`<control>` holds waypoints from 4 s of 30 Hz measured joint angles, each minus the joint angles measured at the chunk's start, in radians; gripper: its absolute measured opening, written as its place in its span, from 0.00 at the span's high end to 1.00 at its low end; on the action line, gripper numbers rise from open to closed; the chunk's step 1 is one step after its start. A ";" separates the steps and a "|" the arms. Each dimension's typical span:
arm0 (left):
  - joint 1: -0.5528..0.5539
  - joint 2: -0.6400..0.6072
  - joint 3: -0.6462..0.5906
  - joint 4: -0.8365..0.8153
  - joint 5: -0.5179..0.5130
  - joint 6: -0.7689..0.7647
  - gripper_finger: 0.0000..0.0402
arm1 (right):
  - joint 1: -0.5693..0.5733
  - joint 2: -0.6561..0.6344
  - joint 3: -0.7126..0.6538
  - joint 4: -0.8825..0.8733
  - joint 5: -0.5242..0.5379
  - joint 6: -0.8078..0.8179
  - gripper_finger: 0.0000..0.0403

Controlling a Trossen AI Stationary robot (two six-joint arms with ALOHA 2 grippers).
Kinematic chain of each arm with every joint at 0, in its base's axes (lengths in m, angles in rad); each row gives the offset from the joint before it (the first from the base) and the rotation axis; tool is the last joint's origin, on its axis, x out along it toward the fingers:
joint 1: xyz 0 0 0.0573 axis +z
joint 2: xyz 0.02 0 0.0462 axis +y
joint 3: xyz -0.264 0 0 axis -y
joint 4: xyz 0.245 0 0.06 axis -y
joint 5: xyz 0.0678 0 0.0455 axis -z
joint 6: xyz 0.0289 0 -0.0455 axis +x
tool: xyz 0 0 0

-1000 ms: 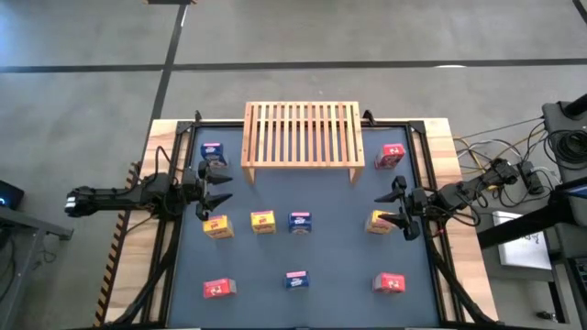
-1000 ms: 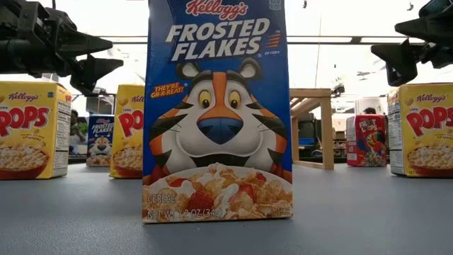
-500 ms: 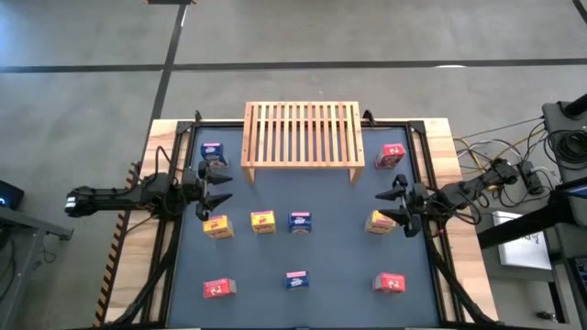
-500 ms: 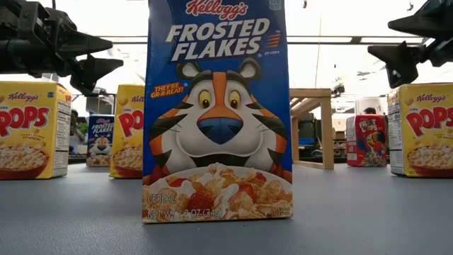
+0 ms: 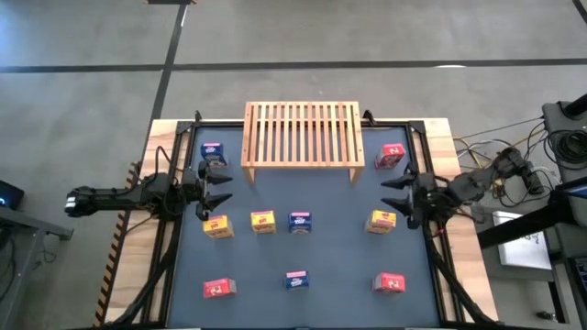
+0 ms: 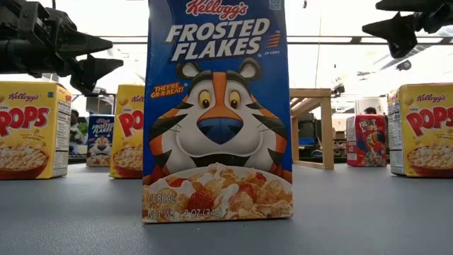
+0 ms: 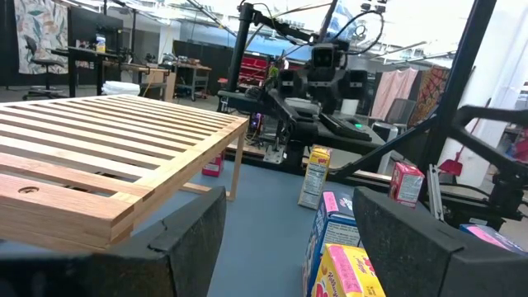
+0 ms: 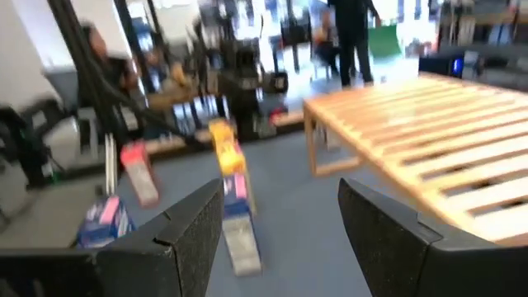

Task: Stack cereal on shelf
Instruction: Put the right yellow cereal box on the shelf

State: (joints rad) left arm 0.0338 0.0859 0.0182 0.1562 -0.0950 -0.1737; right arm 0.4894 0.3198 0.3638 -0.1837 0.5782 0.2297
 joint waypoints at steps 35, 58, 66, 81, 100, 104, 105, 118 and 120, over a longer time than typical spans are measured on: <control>0.000 0.005 0.001 0.000 0.000 0.000 0.38 | 0.691 0.509 0.334 -0.831 0.538 0.996 0.43; 0.000 0.005 0.001 0.000 0.000 0.000 0.38 | 0.496 0.514 0.387 -0.989 0.232 0.995 0.43; 0.000 0.005 0.001 0.000 0.000 0.000 0.38 | 0.485 0.515 0.367 -0.968 0.233 0.955 0.43; 0.000 0.005 0.000 0.000 0.000 0.000 0.38 | 0.485 0.521 0.276 -0.881 0.228 0.943 0.10; 0.000 0.005 0.000 0.000 0.000 0.000 0.38 | 0.485 0.520 0.169 -0.881 0.170 1.071 0.18; 0.000 0.005 0.000 -0.001 0.000 0.000 0.38 | 0.485 0.520 0.168 -0.880 0.170 1.069 0.24; 0.000 0.005 0.000 0.000 0.000 0.000 0.38 | 0.485 0.520 0.168 -0.880 0.170 1.069 0.26; 0.000 0.005 0.000 -0.001 0.000 0.000 0.38 | 0.485 0.519 0.168 -0.876 0.172 1.055 0.50; 0.000 0.005 0.000 0.000 0.000 0.000 0.38 | 0.485 0.519 0.171 -0.876 0.173 1.054 0.52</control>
State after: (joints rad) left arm 0.0338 0.0910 0.0181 0.1558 -0.0950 -0.1738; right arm 0.9745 0.8387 0.5344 -1.0595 0.7511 1.2833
